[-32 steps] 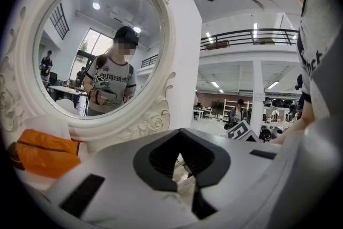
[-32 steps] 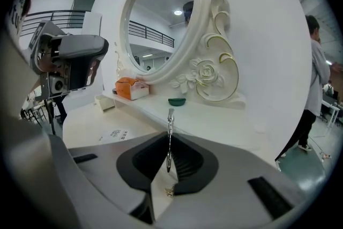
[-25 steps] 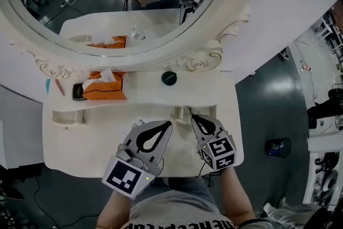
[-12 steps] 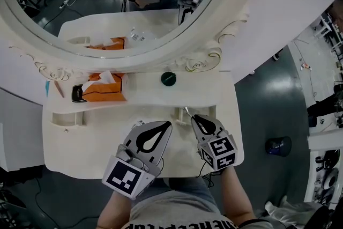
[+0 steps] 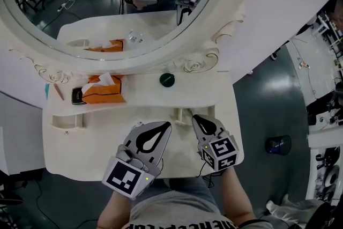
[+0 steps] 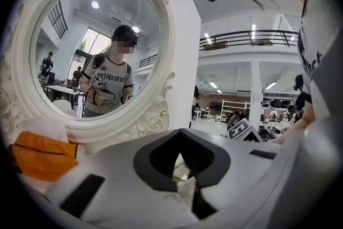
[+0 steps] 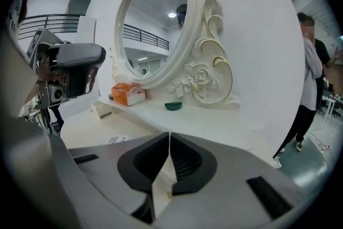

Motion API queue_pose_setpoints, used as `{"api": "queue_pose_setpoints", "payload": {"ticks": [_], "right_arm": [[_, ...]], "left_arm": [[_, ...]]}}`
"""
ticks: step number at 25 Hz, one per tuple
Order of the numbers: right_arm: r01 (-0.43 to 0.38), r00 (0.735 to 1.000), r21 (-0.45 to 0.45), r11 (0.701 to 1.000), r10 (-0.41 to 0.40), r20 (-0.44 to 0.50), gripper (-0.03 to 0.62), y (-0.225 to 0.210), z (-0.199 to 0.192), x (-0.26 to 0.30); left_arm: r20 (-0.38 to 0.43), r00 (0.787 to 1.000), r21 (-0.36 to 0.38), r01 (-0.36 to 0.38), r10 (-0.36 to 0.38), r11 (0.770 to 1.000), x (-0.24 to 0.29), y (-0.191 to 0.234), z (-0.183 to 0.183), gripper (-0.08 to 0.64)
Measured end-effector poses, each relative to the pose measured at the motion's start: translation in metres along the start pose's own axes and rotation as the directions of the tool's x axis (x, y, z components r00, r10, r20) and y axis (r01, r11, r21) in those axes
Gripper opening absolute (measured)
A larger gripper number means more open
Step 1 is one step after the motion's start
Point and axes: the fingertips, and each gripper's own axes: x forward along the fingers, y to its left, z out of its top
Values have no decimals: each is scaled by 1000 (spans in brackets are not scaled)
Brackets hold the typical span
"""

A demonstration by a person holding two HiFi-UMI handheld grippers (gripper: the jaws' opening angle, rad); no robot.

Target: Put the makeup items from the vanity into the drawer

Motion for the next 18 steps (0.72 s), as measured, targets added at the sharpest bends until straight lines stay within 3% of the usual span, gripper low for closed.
{"api": "queue_pose_setpoints", "payload": {"ticks": [9,18], "right_arm": [[1,997,28,1000,-3,76,14,5,24,-11],[33,987,56,998,-41,157,14,12,47,-34]], "left_arm": [[6,999,11,35,-35,999,1,-2,3,18],[3,993,30,120,-120,992,9,-13,8,18]]}}
